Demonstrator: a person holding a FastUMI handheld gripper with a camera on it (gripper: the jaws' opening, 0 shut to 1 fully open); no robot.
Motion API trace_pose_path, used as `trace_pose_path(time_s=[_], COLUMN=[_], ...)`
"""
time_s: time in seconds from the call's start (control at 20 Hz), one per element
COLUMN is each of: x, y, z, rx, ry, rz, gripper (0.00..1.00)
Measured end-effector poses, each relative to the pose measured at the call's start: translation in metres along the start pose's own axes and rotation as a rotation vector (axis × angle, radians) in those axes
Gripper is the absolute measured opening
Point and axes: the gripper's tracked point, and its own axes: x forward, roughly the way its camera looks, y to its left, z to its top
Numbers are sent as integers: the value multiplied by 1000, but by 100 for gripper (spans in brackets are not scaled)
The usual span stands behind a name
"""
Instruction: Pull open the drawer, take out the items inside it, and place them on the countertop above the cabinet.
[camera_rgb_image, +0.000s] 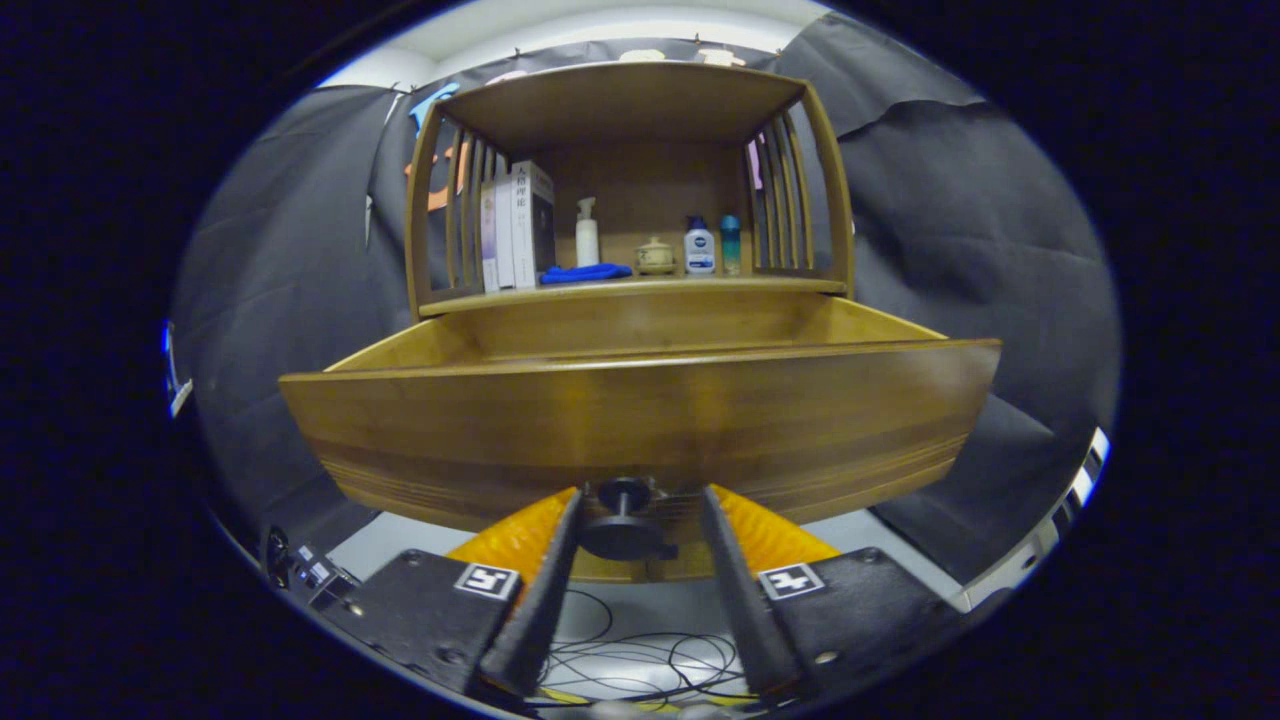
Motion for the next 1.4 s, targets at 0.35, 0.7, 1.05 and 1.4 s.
trace_pose_path(time_s=[0.35,0.7,1.05,1.4], x=[-30,-5,49,119], y=[-8,9,28,44], z=[81,181,227,172], rx=[20,-12,-90,-167], ry=[-71,-89,42,357], rz=[26,18,0,-18], gripper=[98,98,99,100])
